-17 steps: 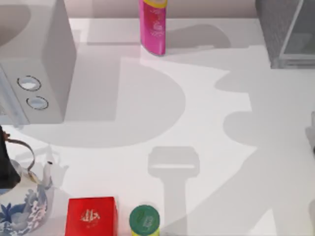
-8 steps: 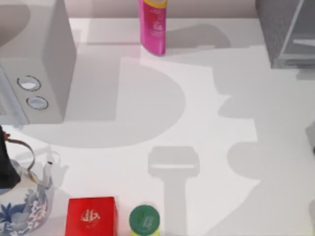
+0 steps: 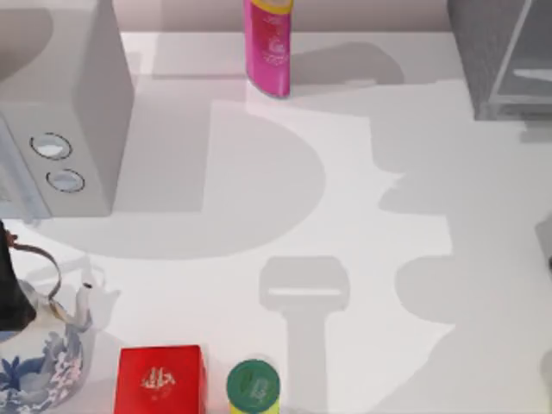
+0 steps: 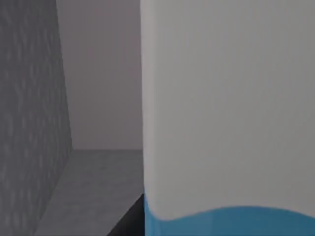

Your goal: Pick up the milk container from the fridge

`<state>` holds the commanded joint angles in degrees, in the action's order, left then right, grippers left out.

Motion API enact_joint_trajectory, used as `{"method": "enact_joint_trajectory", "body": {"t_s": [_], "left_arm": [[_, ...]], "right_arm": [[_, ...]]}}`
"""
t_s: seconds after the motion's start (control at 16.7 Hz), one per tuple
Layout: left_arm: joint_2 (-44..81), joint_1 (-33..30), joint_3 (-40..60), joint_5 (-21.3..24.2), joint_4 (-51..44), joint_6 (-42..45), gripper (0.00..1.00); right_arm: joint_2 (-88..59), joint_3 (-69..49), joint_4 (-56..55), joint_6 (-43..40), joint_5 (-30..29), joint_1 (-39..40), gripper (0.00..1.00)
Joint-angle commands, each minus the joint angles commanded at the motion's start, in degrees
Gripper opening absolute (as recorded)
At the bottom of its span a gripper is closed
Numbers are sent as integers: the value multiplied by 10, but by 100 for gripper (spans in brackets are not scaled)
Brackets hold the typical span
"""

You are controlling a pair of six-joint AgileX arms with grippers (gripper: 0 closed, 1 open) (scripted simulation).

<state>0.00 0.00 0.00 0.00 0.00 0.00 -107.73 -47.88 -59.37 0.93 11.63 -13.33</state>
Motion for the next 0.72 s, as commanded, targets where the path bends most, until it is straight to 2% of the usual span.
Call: {"method": "enact_joint_trajectory", "body": {"t_s": [0.3,0.72], "left_arm": [[0,0,0,0,0,0,100],[0,0,0,0,0,0,100]], "right_arm": [[119,52,64,-5,-13,14,0],[427,190,235,-9,-44,54,0]]}}
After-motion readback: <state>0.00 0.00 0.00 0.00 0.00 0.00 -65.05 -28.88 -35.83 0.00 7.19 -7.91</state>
